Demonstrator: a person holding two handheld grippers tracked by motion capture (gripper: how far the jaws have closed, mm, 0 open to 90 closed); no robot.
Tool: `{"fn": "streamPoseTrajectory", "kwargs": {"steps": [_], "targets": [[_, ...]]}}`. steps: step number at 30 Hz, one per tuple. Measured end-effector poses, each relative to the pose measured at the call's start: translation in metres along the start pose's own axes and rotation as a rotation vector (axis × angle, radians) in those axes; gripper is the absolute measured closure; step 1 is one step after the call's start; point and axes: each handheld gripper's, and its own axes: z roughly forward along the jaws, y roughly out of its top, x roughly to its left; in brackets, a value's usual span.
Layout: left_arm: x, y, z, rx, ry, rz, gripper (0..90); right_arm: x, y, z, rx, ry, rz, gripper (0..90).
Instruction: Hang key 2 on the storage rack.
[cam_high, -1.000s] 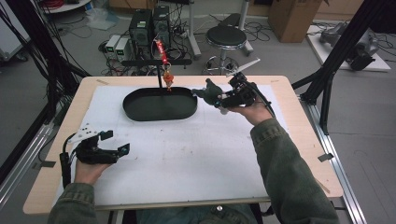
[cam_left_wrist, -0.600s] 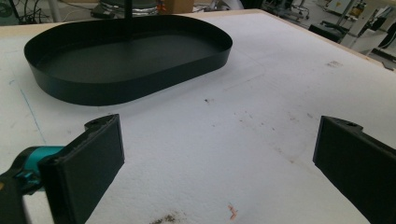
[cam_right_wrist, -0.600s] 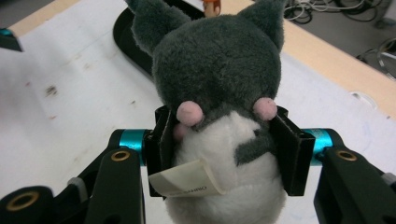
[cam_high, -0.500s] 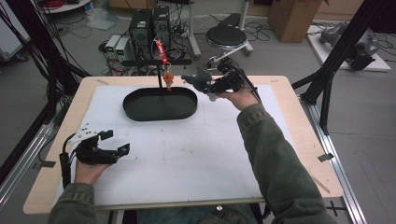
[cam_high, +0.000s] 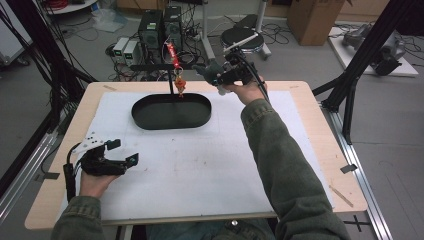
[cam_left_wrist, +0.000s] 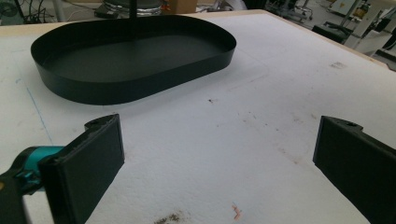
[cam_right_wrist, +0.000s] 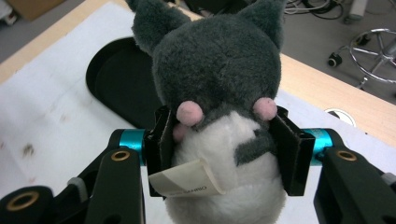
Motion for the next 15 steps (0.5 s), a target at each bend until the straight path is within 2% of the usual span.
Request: {"fn": "streamPoseTrajectory", "kwargs": {"steps": [2,5,7,15], "targets": [[0.000,0.000,0.000,0.000,0.000,0.001,2.3,-0.002,0.002,0.002,-0.012,-0.003,0.033,47.8],[0.001,0.000,0.001,0.006,-0.001,0.001,2.4,-0.004,0.004,0.009,-0.042,-0.005,0.044,47.8],[0.001,0.000,0.001,0.009,-0.003,0.000,2.3,-0.003,0.005,0.014,-0.039,-0.009,0.037,47.8],[0.001,0.000,0.000,0.007,0.002,-0.004,2.4,0.000,0.006,0.029,-0.040,-0.050,0.071,47.7]]}}
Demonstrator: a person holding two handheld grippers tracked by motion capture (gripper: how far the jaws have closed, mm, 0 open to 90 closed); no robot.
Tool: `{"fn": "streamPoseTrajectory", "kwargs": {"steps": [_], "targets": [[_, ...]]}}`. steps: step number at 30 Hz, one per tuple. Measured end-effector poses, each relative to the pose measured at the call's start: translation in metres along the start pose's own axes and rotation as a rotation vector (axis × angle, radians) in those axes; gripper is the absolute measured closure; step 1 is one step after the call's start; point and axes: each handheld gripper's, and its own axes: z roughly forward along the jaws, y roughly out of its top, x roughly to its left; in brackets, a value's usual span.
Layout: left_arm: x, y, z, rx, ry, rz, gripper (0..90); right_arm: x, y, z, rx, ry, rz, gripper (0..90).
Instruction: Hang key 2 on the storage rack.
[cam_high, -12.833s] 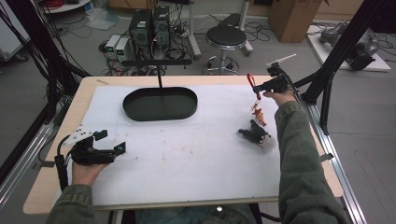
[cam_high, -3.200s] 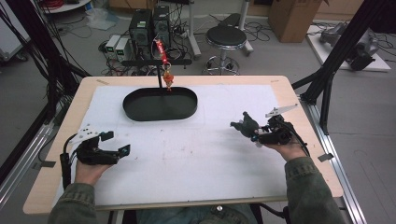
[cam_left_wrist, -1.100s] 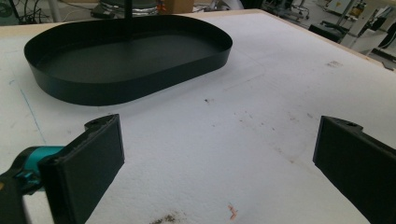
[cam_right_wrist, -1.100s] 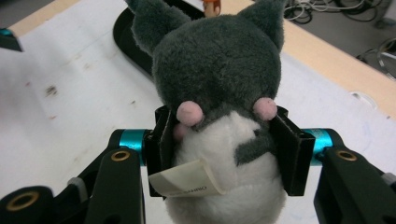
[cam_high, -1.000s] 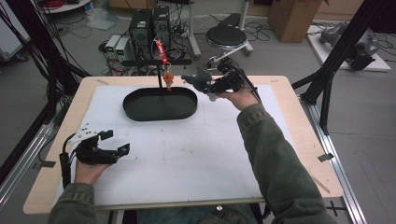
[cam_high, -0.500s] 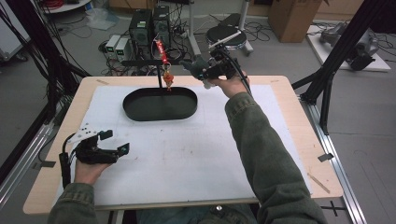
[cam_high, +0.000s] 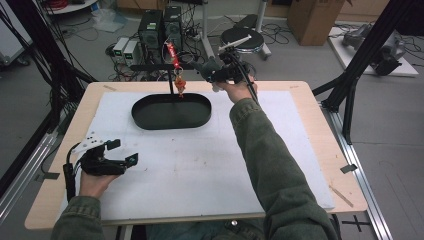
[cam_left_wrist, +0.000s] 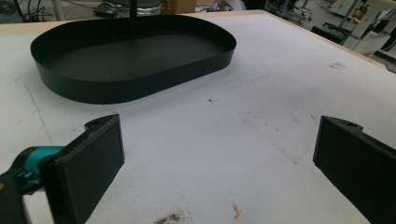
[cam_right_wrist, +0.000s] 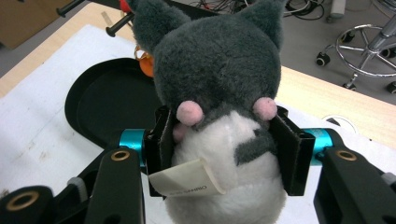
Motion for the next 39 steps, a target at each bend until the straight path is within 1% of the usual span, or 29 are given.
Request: {"fn": "streamPoseTrajectory", "kwargs": {"steps": [2,4,5,8,10,11,12,13,14,15,16,17,18,19,20,21,22,24,26,27,28,29,31,33,35,36,37,39], "targets": [[0.000,0.000,0.000,0.001,-0.002,0.000,2.4,0.000,0.000,0.001,-0.003,0.005,0.010,47.7],[0.001,0.000,0.000,0.004,-0.003,0.000,2.4,-0.002,-0.002,0.002,-0.015,0.017,0.033,47.7],[0.001,0.000,0.001,0.007,-0.003,0.001,2.4,-0.003,-0.002,0.003,-0.012,0.020,0.040,47.7],[0.001,0.000,0.001,0.003,-0.004,-0.004,2.3,-0.005,-0.004,0.006,-0.004,0.001,0.051,47.1],[0.002,0.000,0.000,-0.004,-0.006,-0.012,2.4,-0.009,-0.007,0.009,0.000,-0.013,0.068,43.8],[0.002,0.000,0.000,-0.005,-0.005,-0.012,2.4,-0.011,-0.008,0.009,-0.001,-0.020,0.083,40.5],[0.002,0.000,0.000,-0.005,-0.005,-0.012,2.4,-0.013,-0.010,0.010,-0.004,-0.029,0.097,32.9],[0.002,0.000,0.000,-0.006,-0.005,-0.013,2.4,-0.014,-0.012,0.012,0.012,-0.035,0.118,21.9],[0.002,0.000,0.000,-0.003,-0.008,-0.011,2.3,-0.015,-0.013,0.013,0.032,-0.039,0.124,16.2],[0.002,0.000,0.001,0.000,-0.011,-0.012,2.4,-0.017,-0.015,0.014,0.051,-0.043,0.115,12.3],[0.001,0.000,0.001,0.003,-0.010,-0.012,2.3,-0.016,-0.017,0.013,0.047,-0.050,0.106,11.3],[0.001,0.000,0.002,0.006,-0.011,-0.009,2.4,-0.017,-0.022,0.010,0.026,-0.051,0.091,11.2],[0.001,0.000,0.002,0.007,-0.013,-0.008,2.3,-0.018,-0.025,0.009,0.016,-0.043,0.093,9.4],[0.001,0.000,0.002,0.008,-0.012,-0.007,2.4,-0.020,-0.027,0.007,0.018,-0.037,0.089,6.3],[0.000,0.000,0.002,0.007,-0.013,-0.010,2.3,-0.020,-0.029,0.007,0.020,-0.034,0.088,0.7],[0.001,0.000,0.001,0.007,-0.012,-0.007,2.4,-0.022,-0.032,0.006,0.014,-0.033,0.079,0.6],[0.001,0.000,0.001,0.004,-0.011,-0.008,2.3,-0.023,-0.035,0.005,0.006,-0.012,0.071,0.6],[0.001,0.000,0.001,0.002,-0.009,-0.010,2.3,-0.026,-0.041,0.001,-0.018,0.004,0.065,0.6],[0.001,0.000,0.001,0.003,-0.007,-0.012,2.4,-0.029,-0.044,-0.002,-0.015,0.018,0.063,0.5],[0.001,0.000,0.001,0.000,-0.007,-0.015,2.4,-0.030,-0.045,-0.005,-0.018,0.031,0.054,0.6],[0.001,0.000,0.001,-0.002,-0.007,-0.015,2.3,-0.030,-0.047,-0.008,-0.036,0.040,0.044,0.6],[0.001,0.000,0.002,0.000,-0.006,-0.013,2.3,-0.031,-0.048,-0.010,-0.052,0.043,0.040,0.6],[0.001,0.000,0.001,0.005,-0.006,-0.007,2.3,-0.033,-0.053,-0.016,-0.077,0.065,0.033,0.6],[0.001,0.000,0.002,0.010,-0.008,-0.010,2.4,-0.034,-0.058,-0.020,-0.090,0.068,0.027,0.6],[0.000,0.000,0.002,0.012,-0.008,-0.009,2.4,-0.035,-0.062,-0.023,-0.082,0.063,0.020,0.6],[0.000,0.000,0.001,0.009,-0.009,-0.010,2.4,-0.036,-0.064,-0.025,-0.099,0.060,0.017,0.6],[0.000,0.000,0.001,0.009,-0.006,-0.010,2.4,-0.037,-0.066,-0.027,-0.108,0.063,0.023,0.6],[0.000,0.000,0.001,0.011,-0.005,-0.008,2.4,-0.039,-0.071,-0.030,-0.118,0.063,0.019,0.6]]}}
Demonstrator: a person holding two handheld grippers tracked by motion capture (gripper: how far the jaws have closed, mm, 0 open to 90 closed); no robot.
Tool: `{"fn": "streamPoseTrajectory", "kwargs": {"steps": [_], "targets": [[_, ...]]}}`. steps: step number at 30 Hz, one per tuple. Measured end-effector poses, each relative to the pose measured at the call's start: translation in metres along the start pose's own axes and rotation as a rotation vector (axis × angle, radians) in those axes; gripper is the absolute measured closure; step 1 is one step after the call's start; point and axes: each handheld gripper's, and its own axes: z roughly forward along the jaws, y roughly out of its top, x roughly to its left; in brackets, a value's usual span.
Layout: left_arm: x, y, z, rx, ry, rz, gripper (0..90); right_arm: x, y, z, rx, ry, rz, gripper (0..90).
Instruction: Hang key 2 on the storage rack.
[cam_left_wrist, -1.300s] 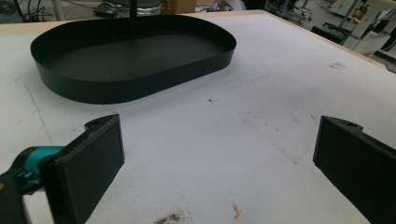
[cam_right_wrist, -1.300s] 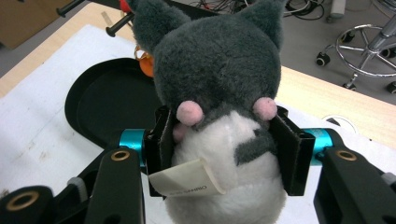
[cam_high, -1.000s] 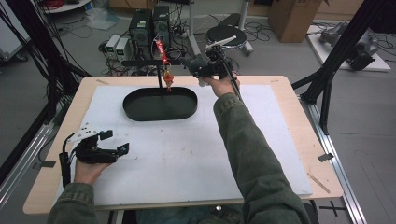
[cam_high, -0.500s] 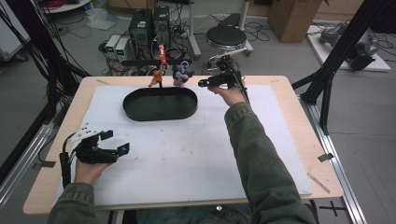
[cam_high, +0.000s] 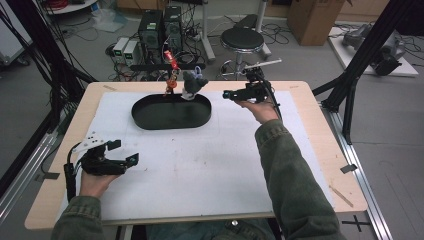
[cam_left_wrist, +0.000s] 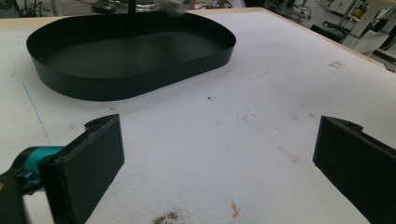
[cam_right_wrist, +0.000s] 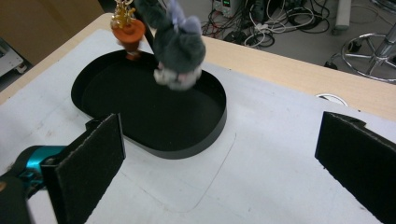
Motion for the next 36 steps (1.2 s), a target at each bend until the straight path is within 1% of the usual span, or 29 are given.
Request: {"fn": "streamPoseTrajectory", "kwargs": {"steps": [2,3,4,6,10,13,18,21,22,24,28,30,36], "targets": [[0.000,0.000,0.000,0.001,0.000,0.000,2.4,-0.002,-0.004,-0.003,0.002,0.000,-0.004,0.5],[0.000,0.000,0.000,0.002,-0.001,0.001,2.4,-0.003,-0.006,-0.005,0.014,0.004,-0.017,0.6],[0.000,0.000,0.000,0.001,-0.001,0.000,2.4,-0.003,-0.007,-0.006,0.012,0.001,-0.021,0.6],[0.000,0.000,0.000,0.004,0.000,0.000,2.4,-0.004,-0.010,-0.011,-0.014,0.011,-0.029,0.6],[0.000,0.000,0.000,0.006,0.000,0.000,2.4,-0.004,-0.015,-0.016,-0.019,0.014,-0.039,0.6],[-0.001,0.000,0.000,0.004,0.003,-0.001,2.4,-0.005,-0.020,-0.021,-0.029,0.004,-0.058,0.6],[0.000,0.000,0.000,0.010,0.003,0.003,2.4,-0.006,-0.028,-0.031,-0.035,0.003,-0.080,0.6],[0.000,0.000,0.000,0.009,0.005,0.004,2.4,-0.006,-0.033,-0.037,-0.050,0.006,-0.076,0.6],[0.000,0.000,0.000,0.008,0.005,0.006,2.4,-0.007,-0.035,-0.040,-0.072,0.007,-0.078,0.6],[0.000,0.000,0.000,0.010,0.005,0.008,2.4,-0.010,-0.039,-0.043,-0.091,0.015,-0.064,0.6],[0.000,0.000,0.000,0.006,0.005,0.002,2.4,-0.015,-0.046,-0.047,-0.085,0.014,-0.066,0.6],[0.000,0.000,0.000,0.010,0.005,0.005,2.4,-0.017,-0.049,-0.049,-0.088,0.015,-0.062,0.6],[0.000,0.000,0.000,0.010,0.006,0.006,2.4,-0.025,-0.058,-0.057,-0.112,0.014,-0.042,0.6]]}}
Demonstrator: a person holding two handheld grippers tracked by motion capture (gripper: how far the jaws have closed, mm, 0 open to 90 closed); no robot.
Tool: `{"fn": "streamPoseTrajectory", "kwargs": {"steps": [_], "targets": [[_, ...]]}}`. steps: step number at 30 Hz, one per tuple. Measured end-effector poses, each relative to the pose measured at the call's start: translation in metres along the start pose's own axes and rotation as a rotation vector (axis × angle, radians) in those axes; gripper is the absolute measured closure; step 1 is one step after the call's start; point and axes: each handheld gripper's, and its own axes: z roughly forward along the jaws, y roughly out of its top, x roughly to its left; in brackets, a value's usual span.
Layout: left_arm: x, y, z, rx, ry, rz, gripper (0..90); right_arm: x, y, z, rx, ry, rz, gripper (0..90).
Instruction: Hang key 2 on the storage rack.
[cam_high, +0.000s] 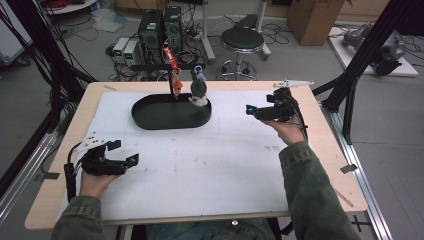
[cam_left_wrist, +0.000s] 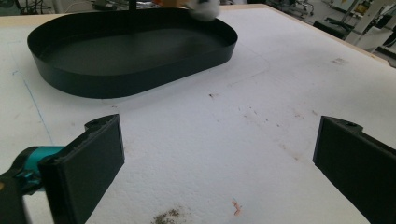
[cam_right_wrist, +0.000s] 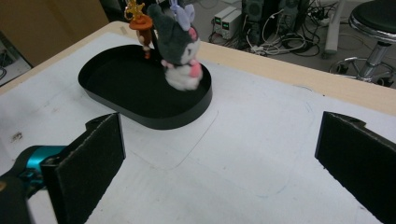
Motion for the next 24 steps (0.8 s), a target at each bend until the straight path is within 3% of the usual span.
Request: {"fn": "streamPoseTrajectory", "kwargs": {"steps": [12,18,24], "targets": [[0.000,0.000,0.000,0.006,-0.001,-0.004,2.4,-0.018,-0.027,-0.016,0.019,-0.028,0.019,0.6],[0.000,0.000,0.000,0.008,0.002,-0.006,2.4,-0.017,-0.042,-0.019,0.049,-0.030,0.003,0.6],[-0.001,0.000,-0.001,0.006,0.005,-0.004,2.4,-0.013,-0.054,-0.023,0.039,-0.017,-0.003,0.6]]}}
